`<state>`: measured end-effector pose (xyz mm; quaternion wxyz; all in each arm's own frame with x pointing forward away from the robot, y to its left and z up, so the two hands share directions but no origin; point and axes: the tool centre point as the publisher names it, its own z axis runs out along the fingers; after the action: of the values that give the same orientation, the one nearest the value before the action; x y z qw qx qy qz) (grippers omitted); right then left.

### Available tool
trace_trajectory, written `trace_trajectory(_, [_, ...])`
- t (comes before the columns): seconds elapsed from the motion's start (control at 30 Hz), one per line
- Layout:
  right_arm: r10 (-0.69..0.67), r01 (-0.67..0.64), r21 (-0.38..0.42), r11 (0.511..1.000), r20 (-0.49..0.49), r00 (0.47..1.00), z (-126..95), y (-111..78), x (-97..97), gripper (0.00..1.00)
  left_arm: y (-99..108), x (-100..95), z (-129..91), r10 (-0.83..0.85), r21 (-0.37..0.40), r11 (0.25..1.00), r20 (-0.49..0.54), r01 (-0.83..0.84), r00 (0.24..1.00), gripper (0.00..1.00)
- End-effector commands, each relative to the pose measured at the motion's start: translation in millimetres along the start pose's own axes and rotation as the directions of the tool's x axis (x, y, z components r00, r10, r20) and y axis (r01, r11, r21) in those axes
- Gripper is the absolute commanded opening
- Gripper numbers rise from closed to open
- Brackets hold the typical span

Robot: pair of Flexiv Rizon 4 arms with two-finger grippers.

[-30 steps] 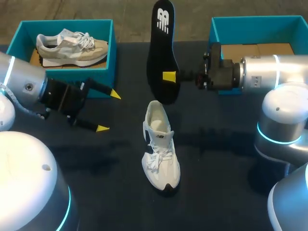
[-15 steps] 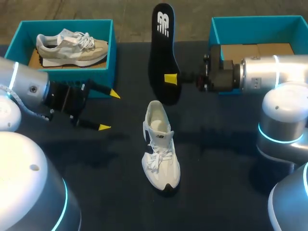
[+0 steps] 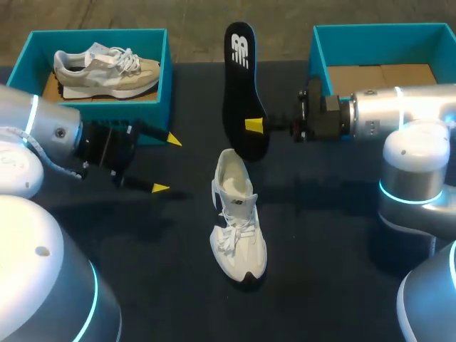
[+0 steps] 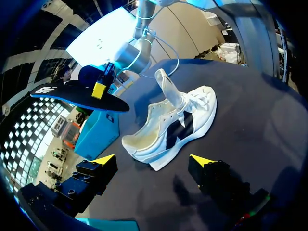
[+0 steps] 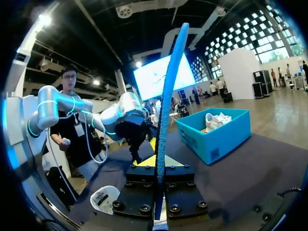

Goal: Take the shoe out of the shoebox, open the shoe tongue, remove and reinsert the insole, then place the shoe into the shoebox

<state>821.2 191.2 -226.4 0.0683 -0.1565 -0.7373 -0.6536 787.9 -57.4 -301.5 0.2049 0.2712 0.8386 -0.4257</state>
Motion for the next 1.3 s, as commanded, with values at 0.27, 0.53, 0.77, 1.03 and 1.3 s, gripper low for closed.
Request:
trace_trajectory(0.27, [0.012,-0.012,-0.003,1.000,-0.027,1.000,10.7,-8.3,-13.0,0.00,7.2,1.1,24.6,-0.065,-0.029,0.998,-0.035,0.064,0.997,1.00])
trace_trajectory(0.53, [0.012,-0.012,-0.003,1.000,-0.027,1.000,10.7,-8.3,-13.0,0.00,-0.4,-1.4,23.6,-0.157,-0.129,0.980,-0.037,0.151,0.987,1.00])
trace_trajectory(0.77, [-0.004,0.004,-0.006,1.000,-0.046,0.999,18.5,-12.5,-19.9,0.00,-2.8,-3.1,24.3,-0.153,-0.134,0.979,-0.004,0.151,0.988,1.00])
trace_trajectory(1.03, [-0.031,0.031,0.007,0.999,-0.038,0.999,20.6,-19.6,-25.4,0.00,-6.7,-4.5,22.6,-0.154,-0.138,0.979,0.000,0.152,0.988,1.00])
trace_trajectory(1.3, [0.002,-0.002,0.007,1.000,-0.041,0.999,24.3,-21.0,-24.3,0.00,-17.4,-4.5,23.8,-0.179,-0.211,0.964,-0.056,0.163,0.982,1.00])
